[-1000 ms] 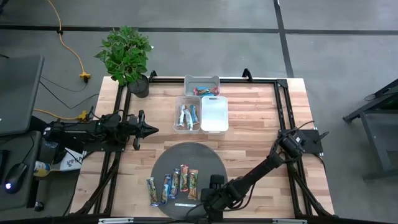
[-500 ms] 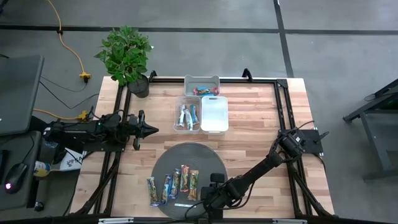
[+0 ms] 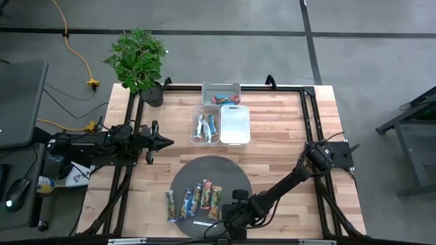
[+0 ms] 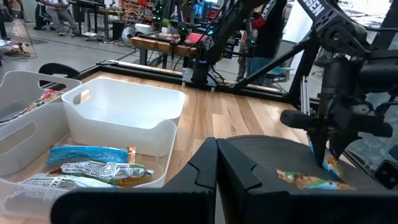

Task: Pick and place Granola Bars by type
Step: Put the yellow granola bar into the transparent bin

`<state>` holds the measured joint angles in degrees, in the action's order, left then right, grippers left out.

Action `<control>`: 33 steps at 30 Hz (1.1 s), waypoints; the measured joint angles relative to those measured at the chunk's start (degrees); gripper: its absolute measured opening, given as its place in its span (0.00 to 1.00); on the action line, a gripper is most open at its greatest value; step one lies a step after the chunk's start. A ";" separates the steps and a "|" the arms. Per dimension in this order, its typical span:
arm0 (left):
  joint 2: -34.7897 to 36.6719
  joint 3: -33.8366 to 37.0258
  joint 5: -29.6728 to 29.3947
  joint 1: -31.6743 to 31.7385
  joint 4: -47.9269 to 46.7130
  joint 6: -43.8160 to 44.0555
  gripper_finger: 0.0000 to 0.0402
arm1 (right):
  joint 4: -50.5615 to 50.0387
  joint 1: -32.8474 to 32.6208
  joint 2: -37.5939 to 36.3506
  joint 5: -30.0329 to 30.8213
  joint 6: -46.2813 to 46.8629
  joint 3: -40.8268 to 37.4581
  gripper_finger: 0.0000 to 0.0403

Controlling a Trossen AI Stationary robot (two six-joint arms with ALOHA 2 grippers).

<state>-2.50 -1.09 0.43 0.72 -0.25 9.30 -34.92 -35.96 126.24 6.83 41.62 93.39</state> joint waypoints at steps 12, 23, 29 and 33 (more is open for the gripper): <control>0.00 0.00 0.00 0.00 0.02 0.00 0.00 | 0.38 3.44 -4.60 -5.33 -0.47 0.07 0.19; 0.02 -0.01 0.00 0.00 0.00 0.00 0.00 | 9.46 5.84 -8.51 -16.48 -3.13 0.15 0.19; 0.00 0.00 0.00 0.00 0.00 0.00 0.00 | 21.89 7.02 -10.59 -19.40 -4.48 0.19 0.19; 0.01 0.00 0.00 0.00 -0.02 0.00 0.00 | 32.70 7.84 -11.64 -19.75 -5.67 0.19 0.19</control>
<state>-2.49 -1.09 0.43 0.71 -0.27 9.30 -2.22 -28.13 114.60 -12.92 35.95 93.58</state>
